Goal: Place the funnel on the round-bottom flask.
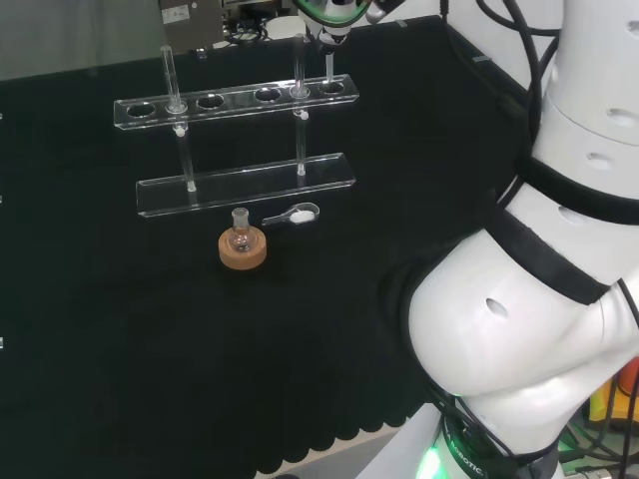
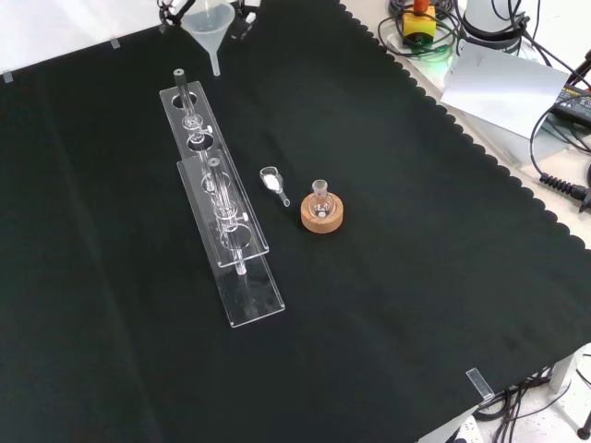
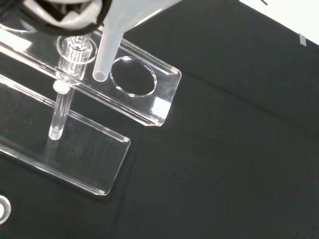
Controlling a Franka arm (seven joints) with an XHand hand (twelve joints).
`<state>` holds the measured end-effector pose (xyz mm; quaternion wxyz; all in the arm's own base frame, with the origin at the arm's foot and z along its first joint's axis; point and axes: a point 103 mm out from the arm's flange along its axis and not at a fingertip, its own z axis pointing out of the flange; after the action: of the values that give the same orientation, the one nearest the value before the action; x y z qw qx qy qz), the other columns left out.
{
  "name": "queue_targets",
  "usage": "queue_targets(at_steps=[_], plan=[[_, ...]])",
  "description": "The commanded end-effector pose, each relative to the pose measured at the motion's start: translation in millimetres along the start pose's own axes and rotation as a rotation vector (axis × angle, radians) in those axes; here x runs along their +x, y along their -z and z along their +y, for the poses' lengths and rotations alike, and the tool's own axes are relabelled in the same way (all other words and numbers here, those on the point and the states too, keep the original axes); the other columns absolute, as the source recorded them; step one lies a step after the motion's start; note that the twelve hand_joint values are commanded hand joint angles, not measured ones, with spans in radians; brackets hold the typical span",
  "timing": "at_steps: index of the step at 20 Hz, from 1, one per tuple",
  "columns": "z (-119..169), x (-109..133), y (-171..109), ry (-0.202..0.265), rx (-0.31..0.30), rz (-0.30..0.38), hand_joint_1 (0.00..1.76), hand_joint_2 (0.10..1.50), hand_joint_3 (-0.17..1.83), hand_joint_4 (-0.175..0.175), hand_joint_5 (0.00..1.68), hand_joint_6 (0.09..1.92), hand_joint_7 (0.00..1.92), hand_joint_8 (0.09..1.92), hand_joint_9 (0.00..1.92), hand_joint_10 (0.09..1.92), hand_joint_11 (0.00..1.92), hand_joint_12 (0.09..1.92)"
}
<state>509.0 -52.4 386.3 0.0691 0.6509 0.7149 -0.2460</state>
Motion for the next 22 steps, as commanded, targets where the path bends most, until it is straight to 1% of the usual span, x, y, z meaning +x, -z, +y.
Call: queue_targets(at_steps=[1,2,4,6,9,12,16,22], plan=[[-42,16,-2,-0.051,0.002,-0.002,0.98,0.7,0.6,-0.018,0.66,0.83,0.63,0.76,1.09,0.61,0.61,1.19],[-52,18,-5,-0.064,-0.02,-0.004,0.98,0.7,0.6,-0.018,0.66,0.83,0.63,0.76,1.09,0.61,0.61,1.19],[-72,26,-12,-0.086,-0.033,-0.01,0.98,0.7,0.6,-0.019,0.66,0.83,0.63,0.76,1.09,0.61,0.62,1.19],[-86,36,-17,-0.091,-0.029,-0.005,0.98,0.7,0.6,-0.021,0.66,0.83,0.63,0.76,1.09,0.61,0.62,1.19],[-97,49,-22,-0.082,-0.025,-0.002,0.98,0.71,0.61,-0.026,0.67,0.83,0.64,0.77,1.09,0.61,0.63,1.19],[-98,61,-31,-0.061,-0.028,0.014,0.98,0.71,0.61,-0.03,0.67,0.83,0.64,0.77,1.1,0.61,0.65,1.18],[-91,79,-44,-0.024,-0.035,0.03,0.99,0.71,0.62,-0.034,0.68,0.83,0.65,0.77,1.1,0.61,0.66,1.17],[-79,109,-61,0.029,-0.035,0.004,1.0,0.71,0.63,-0.037,0.68,0.83,0.65,0.77,1.1,0.61,0.67,1.16]])
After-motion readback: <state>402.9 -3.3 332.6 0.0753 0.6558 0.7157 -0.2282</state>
